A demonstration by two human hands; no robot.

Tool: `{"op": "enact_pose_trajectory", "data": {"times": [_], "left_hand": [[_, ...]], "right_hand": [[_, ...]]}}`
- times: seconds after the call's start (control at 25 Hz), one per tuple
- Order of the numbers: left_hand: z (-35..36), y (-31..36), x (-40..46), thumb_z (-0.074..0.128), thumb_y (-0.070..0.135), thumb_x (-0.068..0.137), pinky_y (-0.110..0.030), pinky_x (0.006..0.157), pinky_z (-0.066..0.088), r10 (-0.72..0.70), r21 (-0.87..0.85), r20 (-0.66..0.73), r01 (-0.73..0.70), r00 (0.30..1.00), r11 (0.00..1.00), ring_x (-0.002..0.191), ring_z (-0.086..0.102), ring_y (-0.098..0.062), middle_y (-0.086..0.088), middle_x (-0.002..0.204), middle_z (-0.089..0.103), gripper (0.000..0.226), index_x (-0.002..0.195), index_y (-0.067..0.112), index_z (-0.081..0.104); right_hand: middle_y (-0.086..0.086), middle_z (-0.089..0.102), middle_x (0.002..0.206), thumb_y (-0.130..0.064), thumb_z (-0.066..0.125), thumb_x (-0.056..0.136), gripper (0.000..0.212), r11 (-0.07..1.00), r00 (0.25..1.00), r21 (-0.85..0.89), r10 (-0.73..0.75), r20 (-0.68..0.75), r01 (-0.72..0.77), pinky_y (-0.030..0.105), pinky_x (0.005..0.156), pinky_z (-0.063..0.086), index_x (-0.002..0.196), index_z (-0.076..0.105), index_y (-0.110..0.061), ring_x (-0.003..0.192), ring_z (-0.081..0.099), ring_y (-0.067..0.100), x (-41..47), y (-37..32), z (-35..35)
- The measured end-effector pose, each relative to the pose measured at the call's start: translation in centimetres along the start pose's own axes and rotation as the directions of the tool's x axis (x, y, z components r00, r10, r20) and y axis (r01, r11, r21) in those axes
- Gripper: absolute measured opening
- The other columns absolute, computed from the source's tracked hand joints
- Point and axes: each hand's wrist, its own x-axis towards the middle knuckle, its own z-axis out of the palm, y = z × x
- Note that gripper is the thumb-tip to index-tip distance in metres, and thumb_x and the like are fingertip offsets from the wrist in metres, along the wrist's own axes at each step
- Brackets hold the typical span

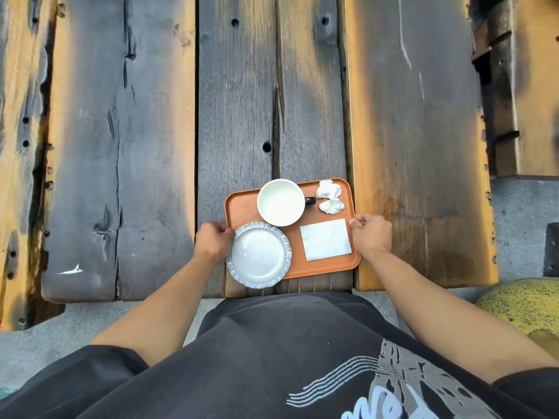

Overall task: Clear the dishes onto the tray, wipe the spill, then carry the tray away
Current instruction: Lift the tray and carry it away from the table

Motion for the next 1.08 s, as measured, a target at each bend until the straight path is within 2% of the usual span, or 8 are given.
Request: {"op": "enact_pose_trajectory", "data": {"times": [0.2, 0.4, 0.48, 0.6, 0.68, 0.88, 1.0, 1.08], "left_hand": [[-0.5, -0.1, -0.3, 0.060, 0.009, 0.096, -0.031, 0.060, 0.040, 0.004, -0.078, -0.006, -0.005, 1.000, 0.997, 0.063, 0.047, -0.023, -0.007, 0.063, 0.053, 0.025, 0.079, -0.007, 0.069], [-1.7, -1.6, -0.5, 0.061, 0.010, 0.097, -0.034, 0.064, 0.046, 0.023, -0.103, 0.000, -0.023, 1.000, 0.994, 0.066, 0.051, -0.023, -0.011, 0.070, 0.059, 0.023, 0.089, -0.010, 0.070], [-2.5, -2.4, -0.8, 0.062, 0.010, 0.098, -0.035, 0.064, 0.045, 0.042, -0.109, -0.011, -0.043, 0.999, 0.993, 0.066, 0.051, -0.023, -0.012, 0.070, 0.059, 0.023, 0.090, -0.010, 0.070], [-3.5, -3.9, -1.5, 0.063, 0.011, 0.097, -0.034, 0.066, 0.046, 0.053, -0.129, -0.033, -0.056, 0.998, 0.990, 0.070, 0.055, -0.025, -0.013, 0.074, 0.064, 0.020, 0.090, -0.005, 0.073], [-4.1, -5.0, -2.4, 0.065, 0.011, 0.096, -0.031, 0.069, 0.047, 0.061, -0.140, -0.061, -0.069, 0.996, 0.988, 0.074, 0.058, -0.024, -0.013, 0.081, 0.070, 0.018, 0.091, -0.002, 0.075], [-5.2, -8.1, -4.3, 0.065, 0.006, 0.094, -0.018, 0.049, 0.041, 0.042, -0.235, -0.090, -0.062, 0.995, 0.970, 0.050, 0.050, -0.006, 0.014, 0.046, 0.056, 0.022, 0.073, 0.007, 0.073], [-5.5, -9.7, -5.3, 0.066, 0.005, 0.093, -0.025, 0.058, 0.044, 0.020, -0.286, -0.107, -0.050, 0.994, 0.957, 0.056, 0.052, -0.014, 0.014, 0.046, 0.060, 0.025, 0.070, 0.014, 0.074], [-5.6, -10.6, -6.6, 0.066, 0.004, 0.093, -0.026, 0.060, 0.046, 0.000, -0.314, -0.126, -0.040, 0.992, 0.949, 0.057, 0.054, -0.014, 0.011, 0.053, 0.065, 0.018, 0.080, 0.010, 0.076]], "right_hand": [[0.007, 0.077, 0.104, -0.024, 0.064, 0.097, 0.022, 0.999, 0.999, 0.005, -0.045, 0.002, 0.044, 0.037, 0.090, 0.057, 0.111, 0.076, -0.011, 0.097, 0.070, 0.026, -0.4, -0.6, -0.3], [0.005, 0.077, 0.099, -0.024, 0.064, 0.098, 0.020, 0.996, 0.996, 0.029, -0.089, 0.023, 0.088, 0.040, 0.089, 0.059, 0.108, 0.077, -0.013, 0.093, 0.070, 0.025, -1.8, -0.8, 0.0], [0.005, 0.077, 0.097, -0.024, 0.064, 0.098, 0.019, 0.994, 0.994, 0.033, -0.110, 0.017, 0.109, 0.039, 0.088, 0.058, 0.104, 0.078, -0.014, 0.093, 0.070, 0.026, -2.6, -1.0, 0.4], [0.005, 0.076, 0.094, -0.020, 0.063, 0.098, 0.019, 0.989, 0.989, 0.020, -0.147, 0.017, 0.147, 0.027, 0.082, 0.051, 0.104, 0.078, -0.011, 0.088, 0.066, 0.022, -4.1, -1.8, 0.7], [0.003, 0.075, 0.092, -0.020, 0.063, 0.098, 0.019, 0.985, 0.985, 0.023, -0.171, 0.024, 0.171, 0.027, 0.080, 0.051, 0.103, 0.079, -0.011, 0.086, 0.066, 0.021, -5.2, -2.1, 1.2], [0.002, 0.077, 0.105, -0.024, 0.064, 0.098, 0.023, 0.973, 0.973, 0.015, -0.230, 0.025, 0.229, 0.033, 0.090, 0.055, 0.111, 0.078, -0.011, 0.096, 0.069, 0.022, -7.5, -2.2, 2.7], [0.003, 0.077, 0.104, -0.023, 0.064, 0.098, 0.023, 0.966, 0.965, 0.018, -0.259, 0.030, 0.258, 0.035, 0.091, 0.055, 0.112, 0.077, -0.010, 0.097, 0.069, 0.023, -8.5, -2.2, 3.4], [0.003, 0.077, 0.101, -0.023, 0.064, 0.098, 0.022, 0.956, 0.955, 0.024, -0.292, 0.055, 0.291, 0.038, 0.090, 0.057, 0.108, 0.078, -0.010, 0.093, 0.069, 0.023, -9.2, -2.0, 3.8]]}}
